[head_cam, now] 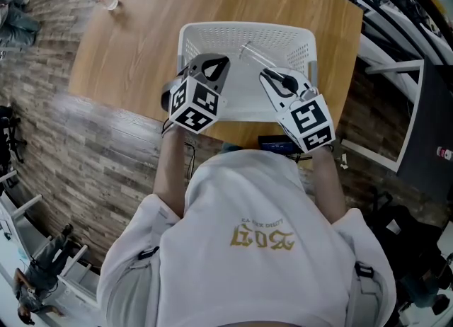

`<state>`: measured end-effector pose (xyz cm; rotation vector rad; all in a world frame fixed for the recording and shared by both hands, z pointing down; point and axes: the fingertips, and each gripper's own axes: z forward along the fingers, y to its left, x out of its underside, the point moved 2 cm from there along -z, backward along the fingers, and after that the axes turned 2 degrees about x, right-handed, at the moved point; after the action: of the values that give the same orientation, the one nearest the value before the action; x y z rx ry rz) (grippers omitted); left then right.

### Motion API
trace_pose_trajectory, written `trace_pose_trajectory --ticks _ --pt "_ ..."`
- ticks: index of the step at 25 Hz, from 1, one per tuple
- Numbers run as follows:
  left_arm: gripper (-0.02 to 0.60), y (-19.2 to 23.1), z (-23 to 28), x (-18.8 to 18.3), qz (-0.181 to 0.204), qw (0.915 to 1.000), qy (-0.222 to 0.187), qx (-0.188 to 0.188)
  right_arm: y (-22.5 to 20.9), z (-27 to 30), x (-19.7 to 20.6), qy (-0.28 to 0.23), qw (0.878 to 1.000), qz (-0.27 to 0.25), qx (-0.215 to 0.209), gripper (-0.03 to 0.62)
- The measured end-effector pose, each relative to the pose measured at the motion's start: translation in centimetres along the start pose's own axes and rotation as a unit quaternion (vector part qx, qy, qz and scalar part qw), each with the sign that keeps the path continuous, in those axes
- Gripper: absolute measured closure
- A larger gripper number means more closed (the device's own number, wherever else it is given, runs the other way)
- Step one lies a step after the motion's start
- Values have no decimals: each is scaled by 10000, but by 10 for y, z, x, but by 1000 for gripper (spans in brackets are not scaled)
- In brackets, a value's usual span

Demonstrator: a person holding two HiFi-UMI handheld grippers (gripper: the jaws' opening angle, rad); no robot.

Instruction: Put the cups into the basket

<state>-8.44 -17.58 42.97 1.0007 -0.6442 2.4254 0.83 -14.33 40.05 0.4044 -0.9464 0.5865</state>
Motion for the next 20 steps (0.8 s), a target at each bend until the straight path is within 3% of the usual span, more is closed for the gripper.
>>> trace_pose_trajectory --ticks 8,20 --pt "574 -13 11 0 304 9992 246 108 2 6 12 140 9999 -10 -71 562" --pt "574 -23 29 9 410 9965 566 453 3 18 22 550 9983 -51 -203 562"
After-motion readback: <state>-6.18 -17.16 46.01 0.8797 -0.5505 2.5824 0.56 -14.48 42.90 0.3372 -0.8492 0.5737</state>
